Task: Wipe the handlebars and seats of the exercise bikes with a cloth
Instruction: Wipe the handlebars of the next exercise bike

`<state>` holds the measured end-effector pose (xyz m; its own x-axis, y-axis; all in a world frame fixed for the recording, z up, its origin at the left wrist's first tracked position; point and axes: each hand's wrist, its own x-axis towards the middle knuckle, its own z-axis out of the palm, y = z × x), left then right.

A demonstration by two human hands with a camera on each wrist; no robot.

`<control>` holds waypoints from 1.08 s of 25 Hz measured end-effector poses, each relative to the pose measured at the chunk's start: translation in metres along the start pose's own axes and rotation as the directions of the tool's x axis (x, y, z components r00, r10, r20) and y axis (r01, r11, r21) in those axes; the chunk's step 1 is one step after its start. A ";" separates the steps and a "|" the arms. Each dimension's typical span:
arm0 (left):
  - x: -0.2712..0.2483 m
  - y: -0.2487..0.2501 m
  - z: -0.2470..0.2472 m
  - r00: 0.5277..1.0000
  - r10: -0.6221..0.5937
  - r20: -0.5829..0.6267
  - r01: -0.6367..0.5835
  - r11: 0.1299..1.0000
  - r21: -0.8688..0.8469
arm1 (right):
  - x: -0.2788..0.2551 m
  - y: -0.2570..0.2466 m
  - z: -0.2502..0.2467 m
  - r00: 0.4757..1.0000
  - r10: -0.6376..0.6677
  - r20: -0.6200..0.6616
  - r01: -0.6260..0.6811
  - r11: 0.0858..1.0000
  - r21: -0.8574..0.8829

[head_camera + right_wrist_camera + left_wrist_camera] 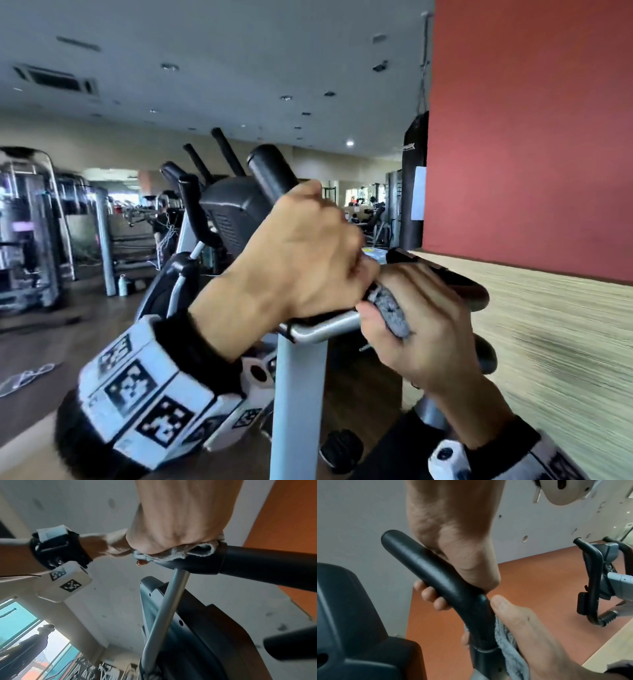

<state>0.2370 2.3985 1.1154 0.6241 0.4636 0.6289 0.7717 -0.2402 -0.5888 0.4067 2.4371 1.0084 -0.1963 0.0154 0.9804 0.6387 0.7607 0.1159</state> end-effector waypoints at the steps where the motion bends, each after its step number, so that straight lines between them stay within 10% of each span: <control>1: -0.001 0.002 0.004 0.999 -0.026 -0.033 0.027 0.999 0.030 | -0.002 0.002 0.005 0.998 -0.016 -0.061 0.015 1.000 -0.020; 13: -0.005 0.016 0.037 0.854 -0.078 -0.514 0.057 0.997 -0.057 | -0.015 0.016 0.031 0.874 -0.290 -0.389 0.178 0.937 -0.299; 20: -0.002 0.020 0.040 0.786 -0.250 -0.566 0.164 0.966 -0.199 | -0.039 0.083 0.045 0.762 -0.417 -0.495 0.221 0.886 -0.407; 24: -0.008 0.021 0.043 0.744 -0.107 -0.659 -0.017 0.984 -0.179 | -0.001 0.021 0.056 0.717 -0.516 -0.468 0.249 0.817 -0.520; 27: -0.011 0.021 0.044 0.748 -0.213 -0.629 -0.023 0.938 -0.346 | -0.018 0.054 0.053 0.703 -0.565 -0.433 0.292 0.783 -0.549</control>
<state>0.2411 2.4254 1.0739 0.3786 -0.1385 0.9151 0.7517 -0.5308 -0.3913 0.4053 2.5119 0.9889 -0.1768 -0.6996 0.6923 0.8514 0.2442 0.4642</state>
